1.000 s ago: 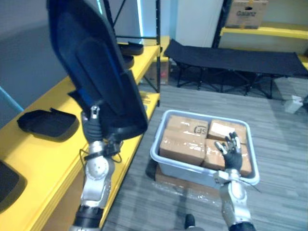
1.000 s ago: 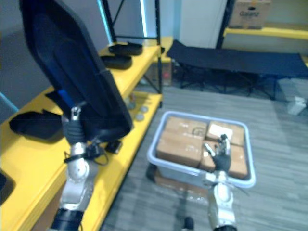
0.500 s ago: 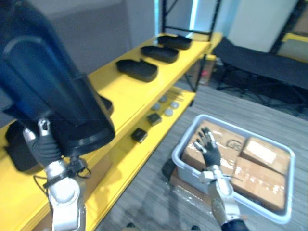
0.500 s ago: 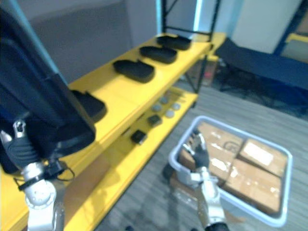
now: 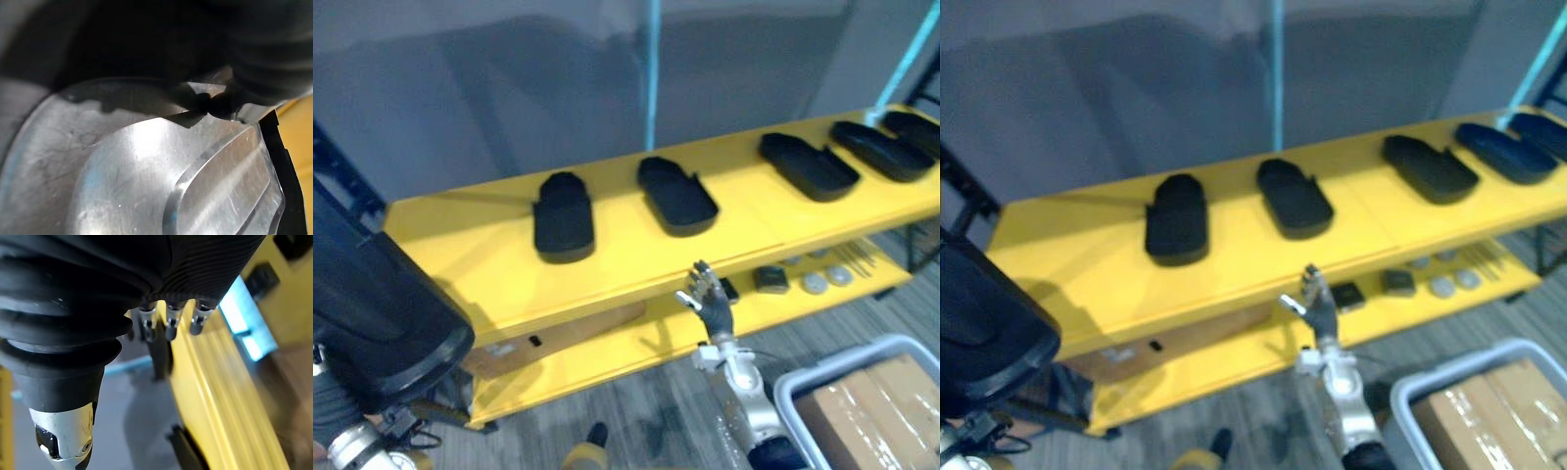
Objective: Walk over and take plastic housings, then place them on the shelf
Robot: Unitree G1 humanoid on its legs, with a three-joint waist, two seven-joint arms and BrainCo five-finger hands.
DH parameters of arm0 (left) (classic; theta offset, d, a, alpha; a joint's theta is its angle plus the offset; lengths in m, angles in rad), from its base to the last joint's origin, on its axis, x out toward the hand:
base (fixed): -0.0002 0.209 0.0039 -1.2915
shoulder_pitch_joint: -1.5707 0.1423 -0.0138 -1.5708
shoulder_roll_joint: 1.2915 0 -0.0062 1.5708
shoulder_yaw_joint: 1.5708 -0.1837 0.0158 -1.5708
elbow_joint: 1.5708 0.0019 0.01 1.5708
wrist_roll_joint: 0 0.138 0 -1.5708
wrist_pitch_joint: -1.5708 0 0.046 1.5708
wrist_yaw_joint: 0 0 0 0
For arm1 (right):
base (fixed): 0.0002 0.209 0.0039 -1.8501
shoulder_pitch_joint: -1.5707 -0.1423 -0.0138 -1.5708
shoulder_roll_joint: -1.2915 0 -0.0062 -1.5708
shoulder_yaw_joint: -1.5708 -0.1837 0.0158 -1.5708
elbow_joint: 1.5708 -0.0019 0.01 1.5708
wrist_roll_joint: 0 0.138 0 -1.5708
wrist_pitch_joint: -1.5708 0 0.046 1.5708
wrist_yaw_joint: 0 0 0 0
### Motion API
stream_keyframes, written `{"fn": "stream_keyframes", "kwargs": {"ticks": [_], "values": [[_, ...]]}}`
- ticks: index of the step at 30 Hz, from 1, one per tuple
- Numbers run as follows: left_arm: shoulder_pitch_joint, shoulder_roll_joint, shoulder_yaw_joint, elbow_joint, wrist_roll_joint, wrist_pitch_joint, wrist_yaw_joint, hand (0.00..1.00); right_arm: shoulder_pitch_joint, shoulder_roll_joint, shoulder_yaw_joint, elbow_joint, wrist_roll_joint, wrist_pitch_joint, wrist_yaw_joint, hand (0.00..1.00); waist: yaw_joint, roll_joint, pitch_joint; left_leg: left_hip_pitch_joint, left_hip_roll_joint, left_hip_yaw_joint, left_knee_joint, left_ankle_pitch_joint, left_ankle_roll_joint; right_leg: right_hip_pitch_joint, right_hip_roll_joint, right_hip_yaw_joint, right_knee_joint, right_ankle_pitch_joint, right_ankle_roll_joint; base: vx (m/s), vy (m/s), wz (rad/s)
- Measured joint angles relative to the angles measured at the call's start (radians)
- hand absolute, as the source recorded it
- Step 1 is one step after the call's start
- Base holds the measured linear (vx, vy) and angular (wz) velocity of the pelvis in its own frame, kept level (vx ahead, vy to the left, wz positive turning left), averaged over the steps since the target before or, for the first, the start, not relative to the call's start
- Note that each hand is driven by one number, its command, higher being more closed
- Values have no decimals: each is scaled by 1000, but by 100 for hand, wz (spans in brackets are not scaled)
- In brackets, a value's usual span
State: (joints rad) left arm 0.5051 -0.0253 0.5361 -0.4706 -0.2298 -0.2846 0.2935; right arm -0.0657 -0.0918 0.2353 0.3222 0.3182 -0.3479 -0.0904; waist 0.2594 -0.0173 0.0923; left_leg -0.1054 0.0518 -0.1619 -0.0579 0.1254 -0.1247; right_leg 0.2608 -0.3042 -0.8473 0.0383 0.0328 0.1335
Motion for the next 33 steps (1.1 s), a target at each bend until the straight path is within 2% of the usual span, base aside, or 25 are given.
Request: {"fn": "stream_keyframes", "kwargs": {"ticks": [3,4,5,7,9,10,11,12,13,15,16,17,19,21,22,23,24,25,26,27,29,30,31,32,33], "values": [[-23,7,-3,0,-6,-33,-29,100,-5,-10,-31,-4,-1,0,0,0,-16,-4,35,-5,-2,-20,-20,10,8,-17,-11,76,63,-62,-25,17,68,34],[-52,33,-12,2,-6,-45,-45,100,-4,-15,-43,-10,1,0,-6,0,-44,-3,44,-18,-3,-31,-19,14,13,-21,-9,145,99,-89,-53,79,203,107],[-88,73,-30,4,-7,-52,-69,100,6,-26,-56,-28,1,1,-22,0,-69,0,51,-30,-3,-54,-21,25,19,-24,-5,226,140,-103,-55,74,266,120],[-152,129,-81,11,-8,-71,-88,100,26,-35,-87,-55,0,0,-46,0,-86,13,70,-37,3,-83,-20,26,20,-34,10,348,211,-105,-53,37,263,100],[-176,157,-111,12,-7,-79,-103,100,59,-32,-106,-78,1,-1,-59,0,-90,20,76,-44,6,-91,-20,40,30,-37,19,391,247,-132,-43,15,142,65],[-183,169,-118,12,-7,-79,-102,100,72,-32,-111,-86,1,-7,-55,0,-94,13,74,-60,5,-95,-20,78,26,-37,26,387,242,-172,-55,13,68,42],[-183,172,-117,13,-7,-77,-100,100,72,-30,-117,-88,1,-10,-43,0,-97,3,76,-70,2,-96,-19,88,15,-34,27,387,236,-189,-48,-36,-13,25],[-183,171,-119,18,-8,-72,-100,100,64,-30,-137,-89,2,-16,-23,0,-99,-6,92,-80,3,-98,-17,116,-11,-32,31,390,221,-212,-19,-89,-76,8],[-180,169,-123,22,-7,-58,-100,100,61,-30,-159,-89,2,-17,-3,0,-102,2,109,-89,10,-97,-13,125,-20,-32,39,391,205,-231,11,-126,-85,-5],[-143,150,-124,22,-7,-39,-99,100,72,-30,-173,-88,0,-17,20,0,-101,14,124,-89,24,-68,-5,127,-24,-31,46,406,172,-264,45,-155,-64,-39],[-135,142,-126,23,-7,-39,-99,100,76,-30,-174,-88,0,-18,25,0,-102,15,124,-89,26,-59,-2,127,-24,-30,46,412,163,-279,52,-167,-58,-43],[-131,128,-131,24,-7,-40,-101,100,86,-32,-176,-88,1,-20,29,0,-107,23,129,-88,31,-55,0,125,-20,-26,48,414,151,-293,80,-139,-32,-12],[-126,121,-164,24,-3,-44,-107,100,130,-34,-195,-88,1,-20,39,0,-116,49,136,-87,46,-53,4,105,-1,-22,66,410,157,-302,75,-140,-16,9],[-117,121,-157,24,-4,-63,-111,100,142,-33,-196,-88,1,-21,50,0,-130,41,141,-89,45,-29,8,67,16,-14,63,404,144,-300,66,-57,16,9],[-122,126,-150,21,-3,-87,-111,100,139,-28,-197,-93,0,-31,52,0,-125,31,150,-117,32,-3,92,66,26,-13,48,409,140,-298,64,9,30,-15],[-122,129,-143,16,-3,-99,-111,100,139,-32,-197,-96,-6,-38,50,0,-117,37,148,-124,29,-2,109,65,19,-11,47,413,138,-298,64,55,37,-14],[-128,139,-127,6,-2,-119,-113,100,139,-23,-202,-102,-19,-50,46,0,-112,26,146,-125,18,4,111,60,-2,-6,39,413,131,-299,62,116,33,7],[-157,151,-103,-24,-2,-136,-116,100,136,-11,-205,-123,-19,-70,42,0,-110,2,147,-130,-2,4,102,59,-3,-5,27,410,120,-302,45,146,52,19],[-186,161,-83,-46,-3,-153,-120,100,124,-10,-206,-133,-22,-85,25,0,-108,-15,157,-130,-16,5,104,55,-4,-1,17,407,121,-306,11,164,40,23],[-211,175,-67,-62,-3,-169,-122,100,114,-11,-210,-143,-35,-92,8,0,-109,-29,162,-128,-32,4,109,43,-3,8,7,404,133,-292,-19,180,57,26],[-273,190,-65,-90,6,-203,-123,100,91,-11,-244,-161,-58,-117,-45,0,-111,-17,160,-103,-36,-6,120,19,13,-49,-26,432,305,-207,-45,203,116,18],[-280,198,-65,-98,6,-213,-122,100,87,-9,-253,-172,-58,-120,-52,0,-110,-18,160,-88,-37,1,120,7,14,-75,-41,454,374,-183,-57,163,182,-8],[-287,219,-55,-106,10,-228,-122,100,82,-7,-263,-200,-59,-130,-65,0,-111,-19,160,-57,-44,11,114,-10,28,-136,-72,502,497,-116,-83,138,206,-15],[-286,236,-41,-114,16,-232,-120,100,77,1,-277,-217,-59,-138,-65,0,-120,-19,159,-17,-50,18,94,-20,42,-179,-99,533,593,-7,-82,131,210,-11],[-286,244,-40,-118,16,-232,-118,100,77,6,-283,-221,-59,-142,-65,0,-129,-19,158,3,-50,19,83,-25,50,-198,-106,547,632,55,-84,115,165,-2]]}}
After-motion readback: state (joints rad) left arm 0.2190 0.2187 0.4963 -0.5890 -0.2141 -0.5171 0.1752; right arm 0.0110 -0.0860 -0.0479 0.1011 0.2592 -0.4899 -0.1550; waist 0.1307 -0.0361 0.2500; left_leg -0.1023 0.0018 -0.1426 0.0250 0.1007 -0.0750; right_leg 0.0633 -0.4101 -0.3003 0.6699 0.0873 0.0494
